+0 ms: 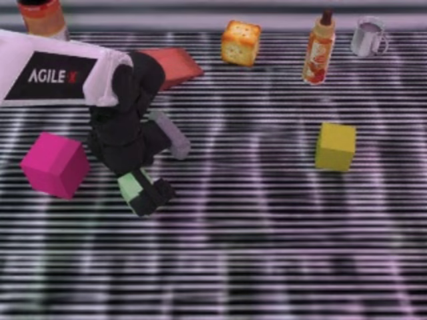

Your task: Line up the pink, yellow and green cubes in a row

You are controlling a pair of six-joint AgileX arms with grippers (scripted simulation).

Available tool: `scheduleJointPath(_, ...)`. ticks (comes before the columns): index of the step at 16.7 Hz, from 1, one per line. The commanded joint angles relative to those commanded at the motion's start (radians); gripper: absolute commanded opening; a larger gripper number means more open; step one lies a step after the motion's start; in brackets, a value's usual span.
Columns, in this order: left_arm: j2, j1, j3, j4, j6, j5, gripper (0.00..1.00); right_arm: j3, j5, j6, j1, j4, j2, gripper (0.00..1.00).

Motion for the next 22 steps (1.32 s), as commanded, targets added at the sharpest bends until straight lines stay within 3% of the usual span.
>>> scheduleJointPath(8, 0.000, 0.000, 0.000, 0.000, 0.000, 0.000, 0.02, 0.000, 0.000, 0.000, 0.000, 0.000, 0.000, 1.00)
scheduleJointPath(16, 0.000, 0.000, 0.000, 0.000, 0.000, 0.000, 0.00, 0.000, 0.000, 0.000, 0.000, 0.000, 0.000, 1.00)
scheduleJointPath(22, -0.079, 0.008, 0.078, -0.141, -0.009, 0.014, 0.00, 0.000, 0.000, 0.000, 0.000, 0.000, 0.000, 1.00)
